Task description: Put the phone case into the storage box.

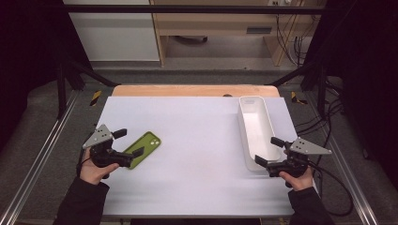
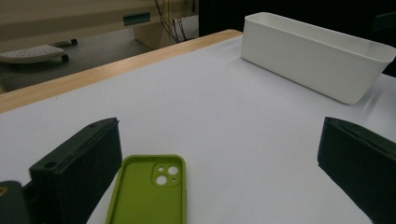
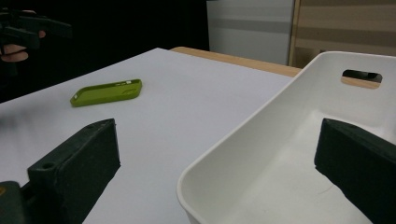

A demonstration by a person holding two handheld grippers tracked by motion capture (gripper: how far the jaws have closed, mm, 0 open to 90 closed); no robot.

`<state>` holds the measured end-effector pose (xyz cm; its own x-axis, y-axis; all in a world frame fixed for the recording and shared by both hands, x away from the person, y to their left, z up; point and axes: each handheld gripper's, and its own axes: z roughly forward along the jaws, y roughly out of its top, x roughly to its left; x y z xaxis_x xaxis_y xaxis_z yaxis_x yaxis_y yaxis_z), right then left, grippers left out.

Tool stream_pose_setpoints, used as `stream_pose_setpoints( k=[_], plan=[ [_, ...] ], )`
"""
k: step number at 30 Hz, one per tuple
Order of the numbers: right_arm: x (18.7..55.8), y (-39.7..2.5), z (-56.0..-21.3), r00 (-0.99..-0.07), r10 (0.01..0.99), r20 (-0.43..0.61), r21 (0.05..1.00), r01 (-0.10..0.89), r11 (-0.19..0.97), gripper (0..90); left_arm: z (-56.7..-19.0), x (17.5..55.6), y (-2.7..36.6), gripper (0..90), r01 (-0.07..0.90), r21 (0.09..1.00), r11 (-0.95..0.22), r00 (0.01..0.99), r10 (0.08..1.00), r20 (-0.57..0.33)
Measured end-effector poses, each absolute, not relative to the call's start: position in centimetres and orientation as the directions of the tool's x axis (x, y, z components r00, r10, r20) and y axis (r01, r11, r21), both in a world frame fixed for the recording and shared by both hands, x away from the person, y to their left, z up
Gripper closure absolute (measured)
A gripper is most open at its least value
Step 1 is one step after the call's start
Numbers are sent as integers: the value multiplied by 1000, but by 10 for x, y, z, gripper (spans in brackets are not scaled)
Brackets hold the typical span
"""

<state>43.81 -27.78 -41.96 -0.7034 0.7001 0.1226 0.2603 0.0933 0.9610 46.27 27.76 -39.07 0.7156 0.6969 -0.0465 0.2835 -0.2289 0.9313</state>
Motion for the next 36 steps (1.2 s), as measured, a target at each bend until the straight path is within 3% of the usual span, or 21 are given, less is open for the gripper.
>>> stream_pose_setpoints(
  k=[36],
  plan=[
    [438,-277,-420,-696,708,119,958,267,102,5,-371,501,288,0,304,917,-257,687,726,-24]
  ],
)
